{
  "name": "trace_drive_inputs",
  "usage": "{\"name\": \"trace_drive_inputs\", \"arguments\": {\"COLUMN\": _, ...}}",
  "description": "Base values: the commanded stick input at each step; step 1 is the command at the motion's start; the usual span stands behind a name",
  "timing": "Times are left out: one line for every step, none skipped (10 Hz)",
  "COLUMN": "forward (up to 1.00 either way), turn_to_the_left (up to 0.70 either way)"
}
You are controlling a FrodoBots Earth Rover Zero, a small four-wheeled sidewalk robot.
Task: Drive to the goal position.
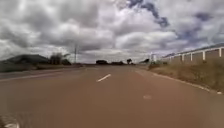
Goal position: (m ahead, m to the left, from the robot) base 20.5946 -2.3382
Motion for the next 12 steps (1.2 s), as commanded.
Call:
{"name": "trace_drive_inputs", "arguments": {"forward": 0.85, "turn_to_the_left": -0.07}}
{"name": "trace_drive_inputs", "arguments": {"forward": 0.85, "turn_to_the_left": 0.00}}
{"name": "trace_drive_inputs", "arguments": {"forward": 0.85, "turn_to_the_left": 0.00}}
{"name": "trace_drive_inputs", "arguments": {"forward": 0.85, "turn_to_the_left": 0.00}}
{"name": "trace_drive_inputs", "arguments": {"forward": 0.85, "turn_to_the_left": 0.00}}
{"name": "trace_drive_inputs", "arguments": {"forward": 0.85, "turn_to_the_left": 0.00}}
{"name": "trace_drive_inputs", "arguments": {"forward": 0.85, "turn_to_the_left": 0.00}}
{"name": "trace_drive_inputs", "arguments": {"forward": 0.85, "turn_to_the_left": 0.00}}
{"name": "trace_drive_inputs", "arguments": {"forward": 0.85, "turn_to_the_left": 0.00}}
{"name": "trace_drive_inputs", "arguments": {"forward": 0.85, "turn_to_the_left": 0.00}}
{"name": "trace_drive_inputs", "arguments": {"forward": 0.85, "turn_to_the_left": 0.00}}
{"name": "trace_drive_inputs", "arguments": {"forward": 0.85, "turn_to_the_left": -0.18}}
